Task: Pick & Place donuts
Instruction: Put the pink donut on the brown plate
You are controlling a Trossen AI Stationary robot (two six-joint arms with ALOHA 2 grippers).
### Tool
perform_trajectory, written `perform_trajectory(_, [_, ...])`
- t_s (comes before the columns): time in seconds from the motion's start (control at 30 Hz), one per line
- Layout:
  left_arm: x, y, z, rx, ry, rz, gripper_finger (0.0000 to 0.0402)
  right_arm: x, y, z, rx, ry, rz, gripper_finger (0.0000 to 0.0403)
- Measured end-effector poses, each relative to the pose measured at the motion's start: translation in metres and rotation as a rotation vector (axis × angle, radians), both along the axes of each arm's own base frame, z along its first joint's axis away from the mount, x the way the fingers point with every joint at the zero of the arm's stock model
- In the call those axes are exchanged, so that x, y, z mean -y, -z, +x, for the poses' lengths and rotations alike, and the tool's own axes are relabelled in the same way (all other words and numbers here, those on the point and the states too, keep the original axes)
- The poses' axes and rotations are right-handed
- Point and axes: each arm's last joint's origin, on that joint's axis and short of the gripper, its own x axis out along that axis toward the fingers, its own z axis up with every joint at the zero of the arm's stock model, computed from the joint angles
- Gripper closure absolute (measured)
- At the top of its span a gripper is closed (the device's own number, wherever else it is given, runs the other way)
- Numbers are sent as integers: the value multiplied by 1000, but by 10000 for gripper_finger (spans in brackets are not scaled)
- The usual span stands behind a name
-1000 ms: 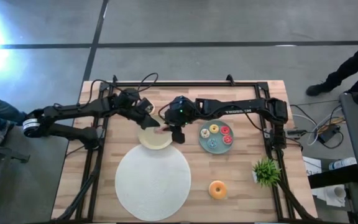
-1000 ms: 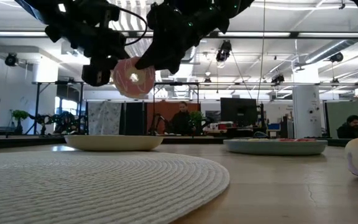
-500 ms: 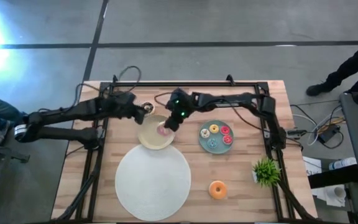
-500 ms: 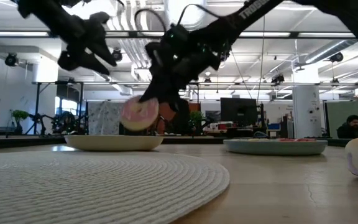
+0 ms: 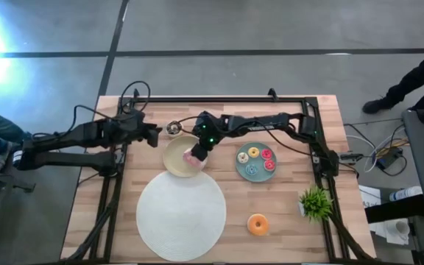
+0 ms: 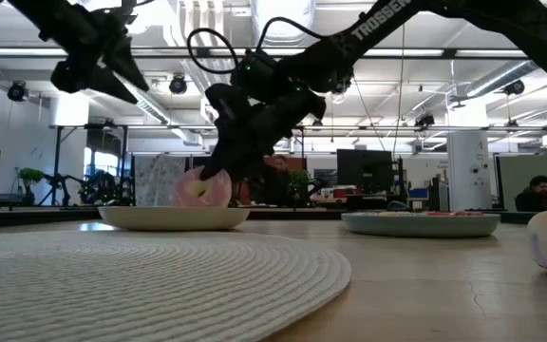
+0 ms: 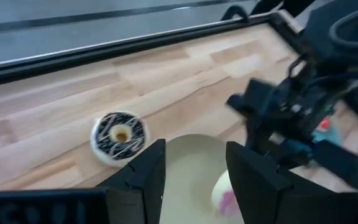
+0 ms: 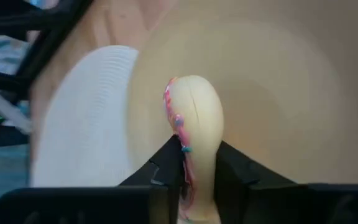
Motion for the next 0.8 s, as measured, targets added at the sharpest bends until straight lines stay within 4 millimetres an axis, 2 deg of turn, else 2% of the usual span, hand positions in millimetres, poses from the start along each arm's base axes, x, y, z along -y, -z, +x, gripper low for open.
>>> perform_trajectory(0.2, [-2, 3, 1, -63, -19, 46, 260, 1, -10, 0, -82, -21, -100, 241])
perform_trajectory(0.33, [-3, 4, 3, -91, -29, 76, 260, 2, -5, -1, -140, -24, -152, 201])
perform_trajectory(0.47, [-3, 5, 5, -110, -22, 86, 260, 4, -10, 0, -123, -24, -157, 197])
perform_trajectory(0.67, [-4, 7, 7, -122, -21, 83, 260, 6, -13, -4, -174, -45, -278, 202])
perform_trajectory(0.8, [-4, 8, 8, -129, -21, 81, 260, 8, -12, -5, -156, -91, -222, 215])
